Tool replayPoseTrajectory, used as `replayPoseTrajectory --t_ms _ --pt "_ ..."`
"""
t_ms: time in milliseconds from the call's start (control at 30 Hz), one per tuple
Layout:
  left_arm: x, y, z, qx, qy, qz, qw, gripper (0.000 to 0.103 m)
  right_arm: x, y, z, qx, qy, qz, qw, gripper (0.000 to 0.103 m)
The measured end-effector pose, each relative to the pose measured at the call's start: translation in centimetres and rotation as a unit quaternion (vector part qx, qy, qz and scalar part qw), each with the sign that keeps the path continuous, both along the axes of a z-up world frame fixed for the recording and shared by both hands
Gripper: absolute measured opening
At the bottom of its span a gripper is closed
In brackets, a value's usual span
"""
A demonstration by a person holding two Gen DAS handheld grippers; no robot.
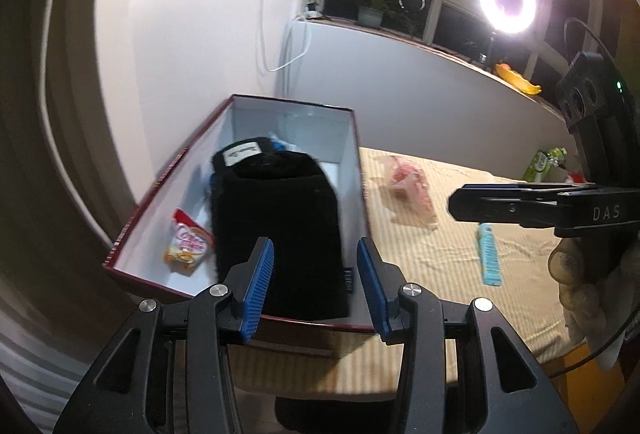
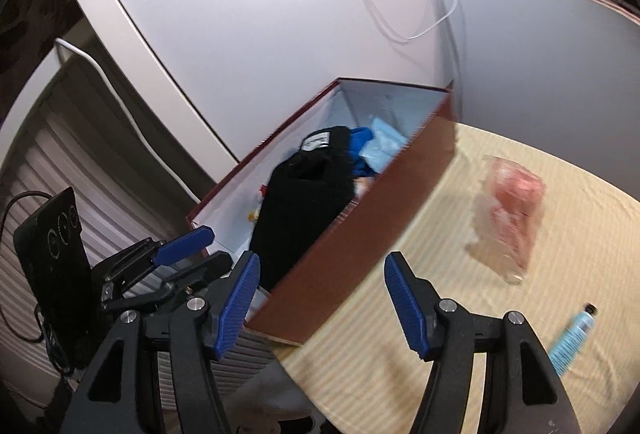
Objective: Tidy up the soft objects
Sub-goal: 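Open both tools to drop the black pouch into the shoebox, then move both tools back over the bed toward the pink bag and blue tube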
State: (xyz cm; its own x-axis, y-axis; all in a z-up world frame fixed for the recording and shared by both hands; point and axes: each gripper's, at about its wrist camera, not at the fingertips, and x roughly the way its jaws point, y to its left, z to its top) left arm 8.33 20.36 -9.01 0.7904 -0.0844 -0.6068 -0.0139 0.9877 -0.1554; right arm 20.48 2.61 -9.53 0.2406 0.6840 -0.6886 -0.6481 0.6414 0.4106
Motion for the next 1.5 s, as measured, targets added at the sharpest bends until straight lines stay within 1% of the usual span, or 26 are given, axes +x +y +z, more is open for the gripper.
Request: replayPoseTrajectory --t_ms 233,300,333,367,500,600,667,733,833,900,1033,1100,1167,1367,1500 --pt "-0.4 -3.2 0.3 -0.008 -0.009 -0.03 0.9995 0.042 -0.4 -7.1 -0.2 -0.015 -0.027 -0.05 0.998 0.061" --pt "-0.4 -4.5 0.3 -0.006 -0.011 -0.042 0.999 0.044 -0.3 -9.1 -0.6 -0.019 -0.024 -0.067 0.997 0.061" --pt "-0.4 -5.1 0.3 -0.006 -0.012 -0.049 0.9987 0.05 -0.2 -10.4 -0.9 -0.02 -0.021 -0.079 0.996 0.061" --pt "-0.3 -6.0 0.2 -0.007 -0.011 -0.057 0.9983 0.054 -0.1 -11.3 -1.2 -0.021 -0.018 -0.086 0.996 0.061" --pt "0.3 -8.6 -0.5 -0.007 -0.001 -0.085 0.9964 0.054 0.1 -15.0 -2.6 -0.031 -0.006 -0.116 0.993 0.061" --pt "1.4 -10.7 -1.4 -0.009 0.011 -0.102 0.9946 0.054 0.4 -17.3 -3.7 -0.047 -0.002 -0.135 0.99 0.061" --pt "2.1 -11.8 -1.9 -0.009 0.018 -0.108 0.994 0.057 0.6 -18.4 -4.3 -0.052 0.007 -0.143 0.988 0.061" --pt "2.9 -12.8 -2.4 -0.008 0.026 -0.112 0.9933 0.058 0.9 -19.4 -5.1 -0.056 0.017 -0.148 0.987 0.061" --pt "4.5 -14.3 -3.0 -0.001 0.034 -0.117 0.9925 0.058 1.2 -20.4 -6.1 -0.061 0.026 -0.151 0.986 0.061" --pt "5.7 -14.9 -3.5 0.0 0.041 -0.112 0.9929 0.058 1.4 -20.4 -6.7 -0.065 0.029 -0.15 0.986 0.061" --pt "8.1 -15.0 -4.4 -0.016 0.057 -0.096 0.9936 0.064 2.2 -19.6 -8.2 -0.077 0.038 -0.145 0.986 0.061" --pt "8.8 -15.1 -4.9 -0.015 0.06 -0.092 0.9938 0.064 2.7 -19.1 -8.9 -0.081 0.043 -0.142 0.986 0.061" --pt "9.8 -15.2 -5.4 -0.005 0.064 -0.084 0.9944 0.065 3.2 -18.6 -9.6 -0.084 0.05 -0.142 0.985 0.061" --pt "12.7 -14.2 -6.3 -0.022 0.08 -0.061 0.9947 0.065 4.7 -17.7 -10.8 -0.086 0.062 -0.146 0.984 0.061" --pt "13.5 -14.0 -6.7 -0.021 0.082 -0.055 0.9949 0.065 5.2 -17.0 -11.2 -0.089 0.07 -0.144 0.983 0.061"
